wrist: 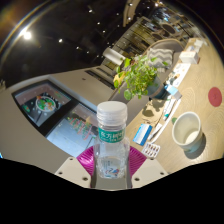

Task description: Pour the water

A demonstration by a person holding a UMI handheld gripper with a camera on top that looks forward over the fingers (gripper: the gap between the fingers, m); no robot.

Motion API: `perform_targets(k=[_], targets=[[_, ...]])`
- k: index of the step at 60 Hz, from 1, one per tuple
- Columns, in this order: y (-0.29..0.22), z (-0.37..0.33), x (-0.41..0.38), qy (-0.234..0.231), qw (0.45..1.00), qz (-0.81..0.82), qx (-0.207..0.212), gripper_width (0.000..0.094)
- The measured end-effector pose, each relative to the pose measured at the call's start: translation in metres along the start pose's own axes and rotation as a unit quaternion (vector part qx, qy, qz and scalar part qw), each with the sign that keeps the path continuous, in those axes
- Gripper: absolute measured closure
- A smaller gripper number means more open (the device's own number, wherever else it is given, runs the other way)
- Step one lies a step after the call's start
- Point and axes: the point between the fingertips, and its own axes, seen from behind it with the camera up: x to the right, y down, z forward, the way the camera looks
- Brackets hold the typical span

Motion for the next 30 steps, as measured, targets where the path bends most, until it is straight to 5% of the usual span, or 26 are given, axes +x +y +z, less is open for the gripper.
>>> perform_targets(k=[13, 30], targets=[[-0.037, -0.003, 0.004, -0.111, 0.927, 0.357, -0.005, 0.0536], [-0.035, -0.013, 0.038, -0.129, 0.830, 0.543, -0.007, 0.0534]])
